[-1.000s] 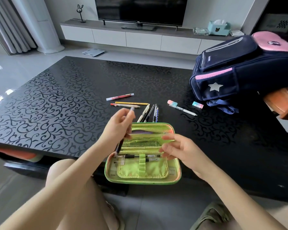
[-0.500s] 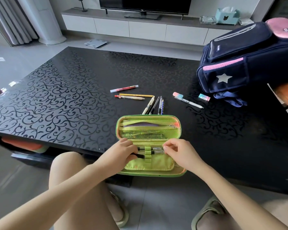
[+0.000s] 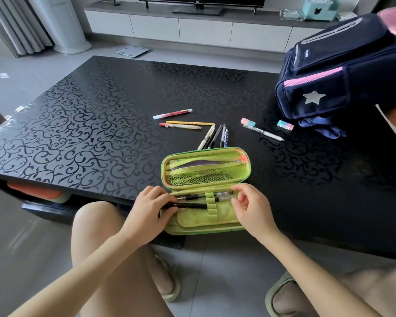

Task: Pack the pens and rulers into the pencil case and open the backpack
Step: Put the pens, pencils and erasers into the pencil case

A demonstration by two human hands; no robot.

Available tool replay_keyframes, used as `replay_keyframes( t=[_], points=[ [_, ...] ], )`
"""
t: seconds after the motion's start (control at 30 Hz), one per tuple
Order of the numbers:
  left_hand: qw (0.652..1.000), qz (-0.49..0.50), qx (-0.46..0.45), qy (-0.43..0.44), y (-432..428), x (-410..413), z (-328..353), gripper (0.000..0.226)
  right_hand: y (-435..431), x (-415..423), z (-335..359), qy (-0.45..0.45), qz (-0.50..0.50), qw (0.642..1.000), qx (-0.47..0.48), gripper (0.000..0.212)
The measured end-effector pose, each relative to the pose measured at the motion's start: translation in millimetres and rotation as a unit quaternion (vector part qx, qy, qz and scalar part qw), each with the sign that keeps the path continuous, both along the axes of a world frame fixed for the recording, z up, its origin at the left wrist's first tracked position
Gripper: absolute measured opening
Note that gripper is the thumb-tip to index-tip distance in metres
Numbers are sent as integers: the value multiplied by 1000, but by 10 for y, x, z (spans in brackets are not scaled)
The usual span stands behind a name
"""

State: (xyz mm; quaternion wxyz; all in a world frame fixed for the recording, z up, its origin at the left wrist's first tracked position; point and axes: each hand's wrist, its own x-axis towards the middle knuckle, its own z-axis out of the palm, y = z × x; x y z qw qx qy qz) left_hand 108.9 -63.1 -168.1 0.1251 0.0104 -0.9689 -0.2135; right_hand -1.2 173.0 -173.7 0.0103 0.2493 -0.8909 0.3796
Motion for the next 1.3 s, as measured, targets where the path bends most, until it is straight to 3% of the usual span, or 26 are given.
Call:
replay_keyframes(
  t=[0.1,0.2,0.57,0.73,0.83,0.93,1.03,1.13,1.3],
  points=[
    [1000,-9,27,-4,-20,-13,-15,27,-18,6,3,-14,-37,999,-32,15],
    [999,-17,35,26,106,-111,-61,10,-30,10,3,-29,-33,999,-26,15],
    [998,-24,45,30,409,-339,-172,11,-29,10,-9,-47,-12,999,-8,12],
    [997,-77,4,-2,285,-593,-40,12,6,0,-20,-29,-3,1000,9,16],
    [998,-47,-32,-19,142,-698,3,33,24,2,-17,-10,16,1000,22,18],
    [997,-15,-6,-82,95,-730,8,62,34,8,-34,-4,29,999,28,16],
    [996,-18,25,-82,117,-678,-83,63,67,-9,-24,-45,41,998,22,13],
    [998,-26,28,-54,158,-595,-153,59,139,-136,137,-76,-2,997,-19,9],
    [998,-36,49,-23,140,-634,-143,45,150,-755,425,0,-133,991,-4,10]
  ],
)
